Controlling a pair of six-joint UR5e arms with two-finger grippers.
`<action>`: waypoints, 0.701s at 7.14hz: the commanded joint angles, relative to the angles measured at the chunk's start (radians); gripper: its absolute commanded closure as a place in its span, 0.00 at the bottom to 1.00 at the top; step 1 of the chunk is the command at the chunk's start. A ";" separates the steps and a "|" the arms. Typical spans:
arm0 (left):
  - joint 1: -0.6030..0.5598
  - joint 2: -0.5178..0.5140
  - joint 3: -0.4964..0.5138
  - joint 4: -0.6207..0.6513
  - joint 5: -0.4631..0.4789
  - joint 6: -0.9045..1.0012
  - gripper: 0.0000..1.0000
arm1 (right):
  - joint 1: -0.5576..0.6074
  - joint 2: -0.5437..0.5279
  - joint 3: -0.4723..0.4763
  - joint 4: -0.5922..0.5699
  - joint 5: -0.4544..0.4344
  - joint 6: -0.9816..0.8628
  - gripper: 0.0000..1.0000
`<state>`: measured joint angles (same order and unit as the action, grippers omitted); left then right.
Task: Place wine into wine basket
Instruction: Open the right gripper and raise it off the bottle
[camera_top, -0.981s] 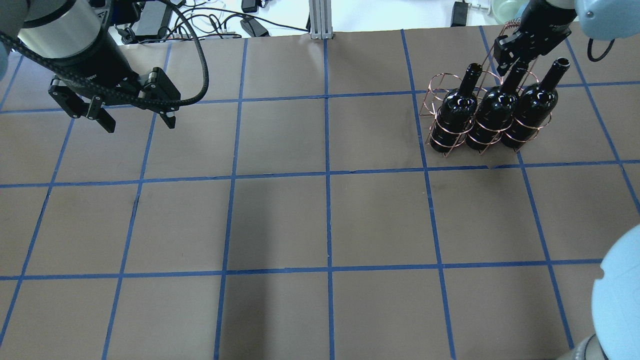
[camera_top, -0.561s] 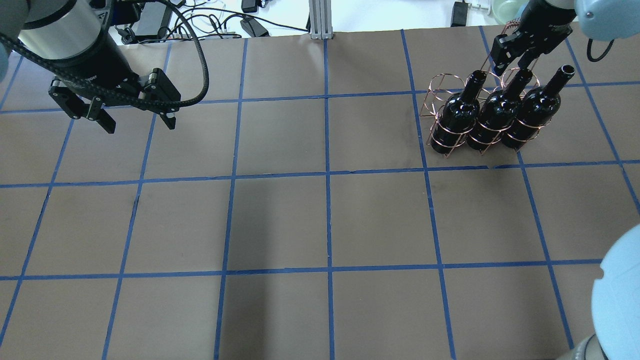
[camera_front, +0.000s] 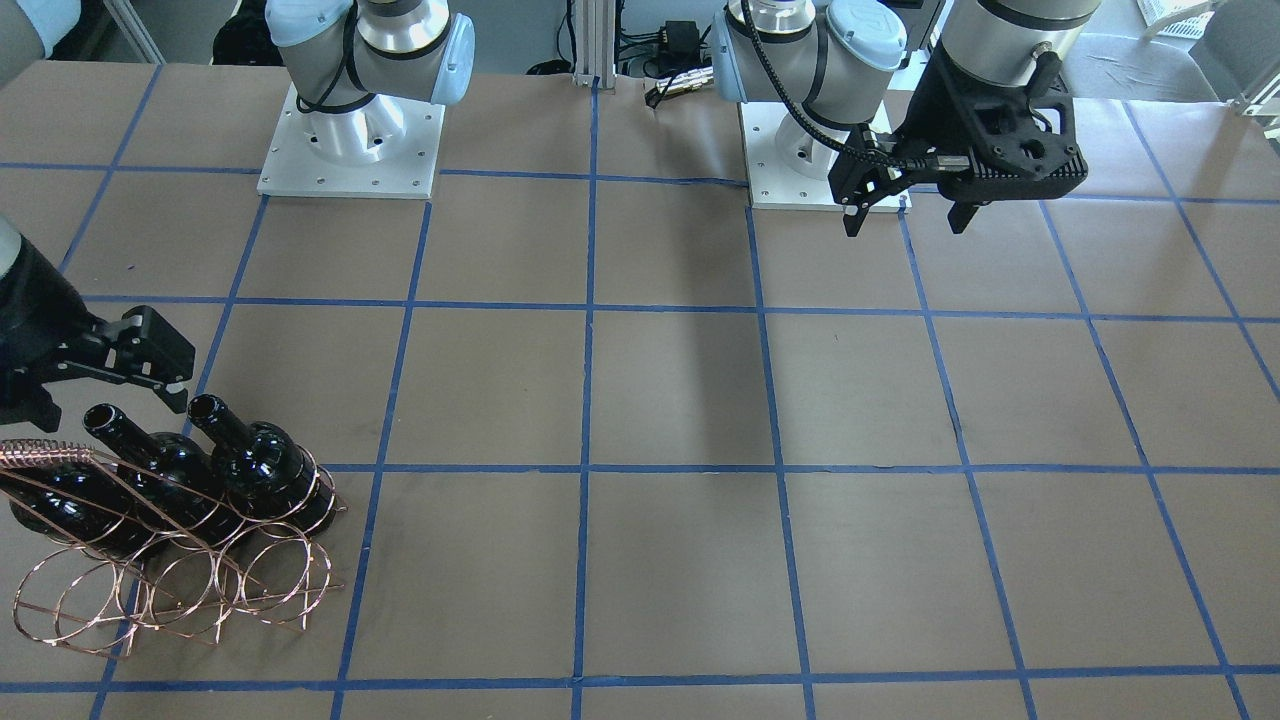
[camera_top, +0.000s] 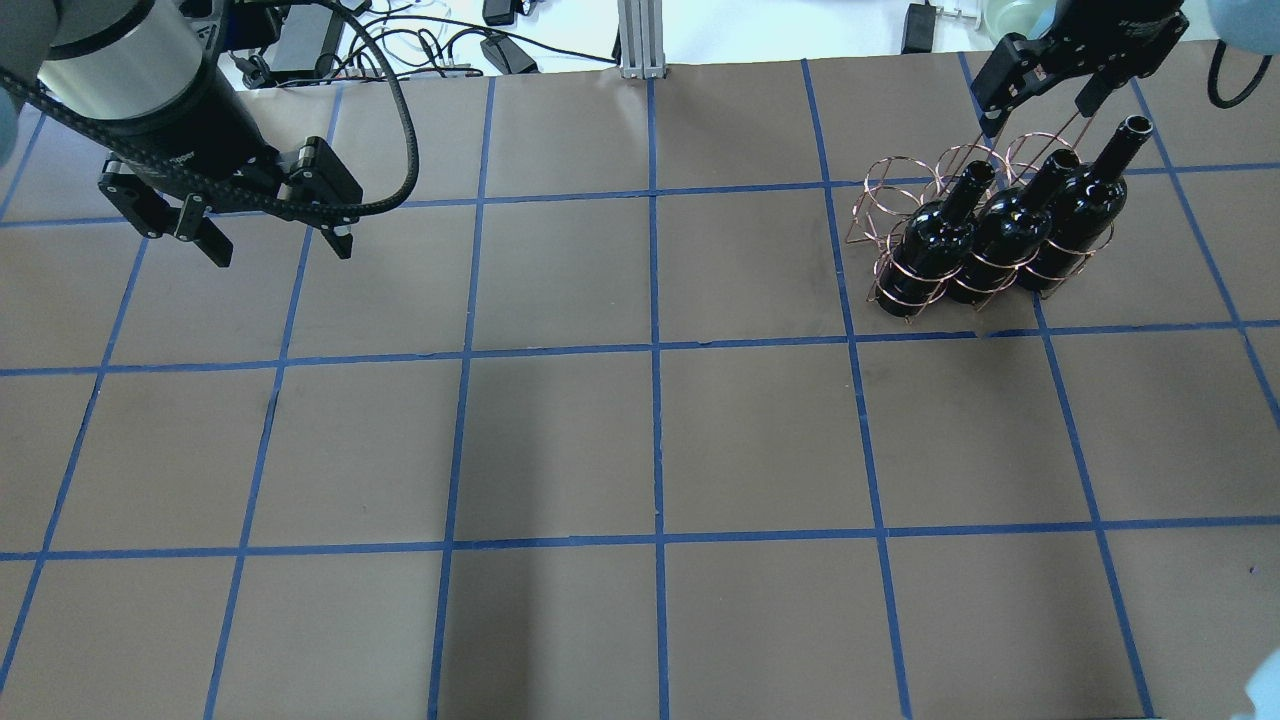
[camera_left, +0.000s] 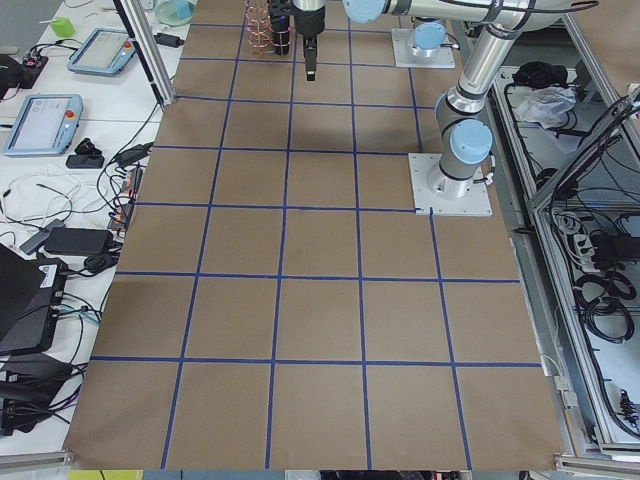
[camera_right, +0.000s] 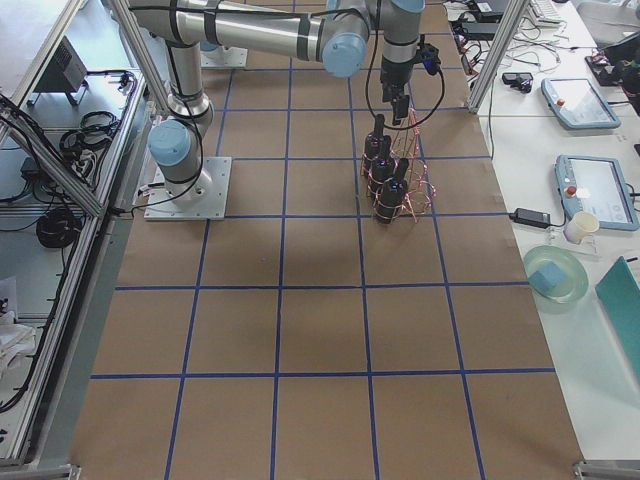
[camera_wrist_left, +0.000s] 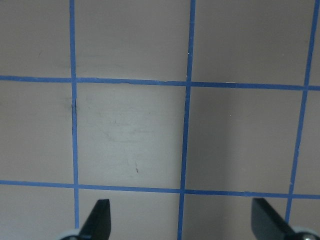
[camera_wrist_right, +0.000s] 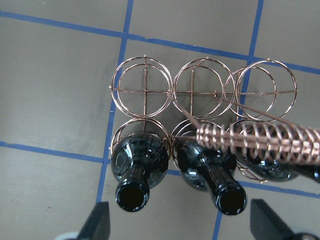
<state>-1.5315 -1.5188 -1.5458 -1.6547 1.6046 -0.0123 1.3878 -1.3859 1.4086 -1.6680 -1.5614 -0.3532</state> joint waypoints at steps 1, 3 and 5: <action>0.001 -0.001 0.000 0.001 0.001 0.000 0.00 | 0.025 -0.083 0.012 0.103 -0.005 0.086 0.00; -0.007 -0.003 0.000 0.001 -0.003 -0.001 0.00 | 0.055 -0.189 0.112 0.096 -0.019 0.221 0.00; -0.007 -0.003 0.000 0.010 -0.003 -0.001 0.00 | 0.083 -0.213 0.147 0.076 -0.034 0.269 0.00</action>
<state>-1.5378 -1.5214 -1.5463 -1.6511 1.6024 -0.0138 1.4570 -1.5842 1.5374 -1.5811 -1.5863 -0.1116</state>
